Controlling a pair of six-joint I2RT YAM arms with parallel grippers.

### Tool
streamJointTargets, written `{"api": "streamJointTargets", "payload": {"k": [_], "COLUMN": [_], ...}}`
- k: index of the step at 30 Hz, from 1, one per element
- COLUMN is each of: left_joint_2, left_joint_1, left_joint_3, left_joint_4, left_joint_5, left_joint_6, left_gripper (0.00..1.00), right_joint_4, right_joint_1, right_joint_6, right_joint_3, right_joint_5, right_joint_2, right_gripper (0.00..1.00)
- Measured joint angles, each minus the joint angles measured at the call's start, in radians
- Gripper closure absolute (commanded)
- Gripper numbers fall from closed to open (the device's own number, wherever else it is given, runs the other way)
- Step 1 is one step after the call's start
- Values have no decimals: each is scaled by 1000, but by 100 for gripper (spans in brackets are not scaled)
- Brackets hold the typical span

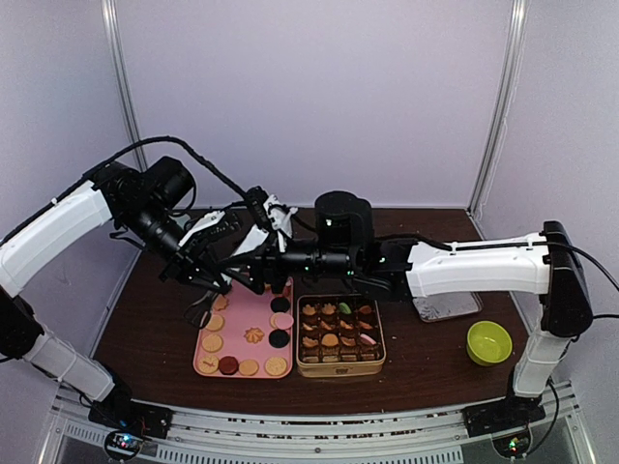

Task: Pack the cookies
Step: Pass from the left arm to the right

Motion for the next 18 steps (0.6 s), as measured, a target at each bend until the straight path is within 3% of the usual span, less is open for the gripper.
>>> {"api": "streamJointTargets", "payload": {"k": [10, 15, 18], "left_joint_2": [-1, -2, -3], "left_joint_1": [8, 8, 8], "left_joint_3": [-18, -19, -19], "left_joint_4": [-8, 3, 5], "left_joint_5": [8, 7, 0], "left_joint_6": [10, 17, 17], "left_gripper": [100, 100, 88], "right_joint_4": [-30, -19, 8], "right_joint_1": [-13, -15, -16], "right_joint_6": [39, 77, 101], "right_joint_3": [38, 37, 22], "right_joint_5": [-83, -110, -111], "right_joint_2": [32, 33, 34], "right_gripper": [61, 66, 66]}}
